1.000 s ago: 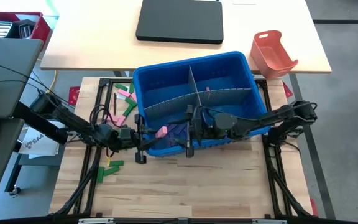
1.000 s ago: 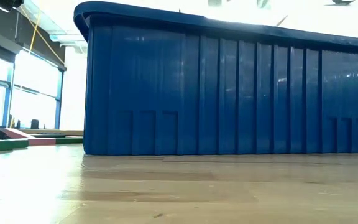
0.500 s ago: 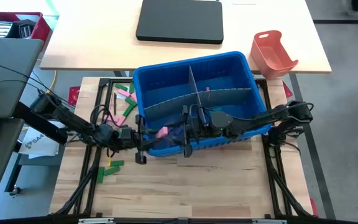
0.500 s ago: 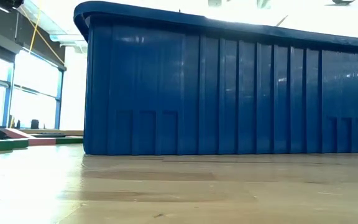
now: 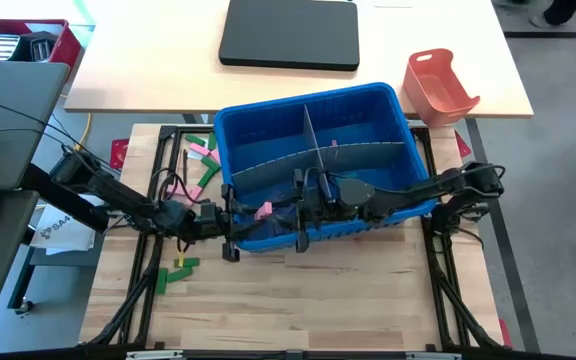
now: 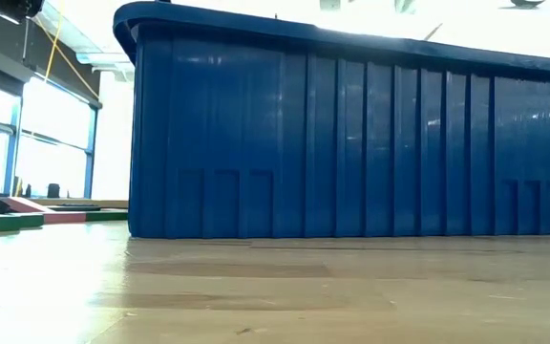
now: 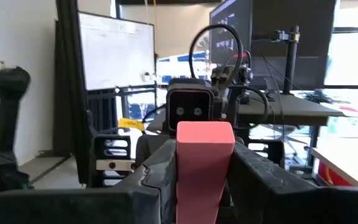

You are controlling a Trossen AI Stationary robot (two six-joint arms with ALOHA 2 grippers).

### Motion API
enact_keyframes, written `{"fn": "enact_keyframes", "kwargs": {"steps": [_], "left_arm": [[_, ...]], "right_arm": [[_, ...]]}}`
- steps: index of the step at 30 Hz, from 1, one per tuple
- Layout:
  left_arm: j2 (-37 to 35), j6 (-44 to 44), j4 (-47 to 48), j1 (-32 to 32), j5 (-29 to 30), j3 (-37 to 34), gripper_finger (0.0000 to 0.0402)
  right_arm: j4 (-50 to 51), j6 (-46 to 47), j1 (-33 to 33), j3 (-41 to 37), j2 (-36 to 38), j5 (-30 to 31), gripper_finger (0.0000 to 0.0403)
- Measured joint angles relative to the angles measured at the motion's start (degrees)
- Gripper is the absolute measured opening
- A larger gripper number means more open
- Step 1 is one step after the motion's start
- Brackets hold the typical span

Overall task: Sort blocks
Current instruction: Put the pink block into the blue bin with the other pink block

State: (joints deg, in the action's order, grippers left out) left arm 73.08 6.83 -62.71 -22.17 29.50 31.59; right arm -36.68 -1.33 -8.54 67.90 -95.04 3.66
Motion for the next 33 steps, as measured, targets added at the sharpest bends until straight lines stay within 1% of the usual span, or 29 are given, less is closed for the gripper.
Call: {"fn": "enact_keyframes", "kwargs": {"steps": [3, 7, 9, 10, 13, 15, 17, 19, 22, 24, 27, 30, 33], "left_arm": [[-0.96, 2.04, 1.98, -0.53, 4.05, -0.02, 0.0145], [-4.43, 3.95, 9.06, -2.87, 14.02, 0.00, 0.0180], [-6.16, 3.69, 12.96, -4.35, 18.90, 0.00, 0.0190], [-6.94, 3.69, 14.25, -5.09, 20.73, 0.00, 0.0193], [-8.19, 3.72, 15.21, -7.23, 22.23, 0.00, 0.0196], [-8.32, 3.68, 15.37, -8.17, 22.10, 0.00, 0.0196], [-8.35, 3.34, 15.55, -9.13, 22.30, 0.00, 0.0197], [-8.21, 2.22, 16.75, -9.94, 22.30, 0.00, 0.0197], [-8.15, 1.30, 19.55, -10.72, 22.28, 0.00, 0.0197], [-8.17, 1.15, 21.06, -10.71, 22.40, 0.00, 0.0197], [-8.17, 0.29, 22.54, -10.69, 22.44, 0.00, 0.0197], [-8.15, 0.28, 23.45, -10.69, 22.52, 0.00, 0.0197], [-8.17, 0.26, 24.14, -10.69, 22.55, 0.00, 0.0197]], "right_arm": [[4.53, -2.34, 0.03, 0.00, 2.32, 4.37, 0.0106], [14.76, -5.03, 0.44, 0.25, 9.92, 15.08, 0.0106], [24.69, -4.33, 1.60, 2.79, 13.67, 19.58, 0.0106], [31.16, -2.68, 2.68, 5.25, 15.13, 21.12, 0.0106], [51.44, 4.67, 7.89, 15.67, 16.82, 21.91, 0.0106], [64.95, 9.23, 12.57, 23.86, 15.90, 21.98, 0.0106], [76.43, 13.81, 18.25, 31.08, 13.67, 20.41, 0.0106], [86.10, 17.36, 24.22, 36.25, 10.78, 17.25, 0.0106], [94.80, 20.98, 33.25, 39.80, 6.38, 12.37, 0.0106], [97.36, 22.06, 38.95, 39.38, 3.80, 8.02, 0.0106], [98.24, 23.39, 45.51, 35.62, 0.21, 1.85, 0.0106], [98.26, 24.61, 49.39, 31.18, -2.96, -1.73, 0.0106], [97.77, 25.47, 51.28, 27.14, -5.64, -3.88, 0.0106]]}}
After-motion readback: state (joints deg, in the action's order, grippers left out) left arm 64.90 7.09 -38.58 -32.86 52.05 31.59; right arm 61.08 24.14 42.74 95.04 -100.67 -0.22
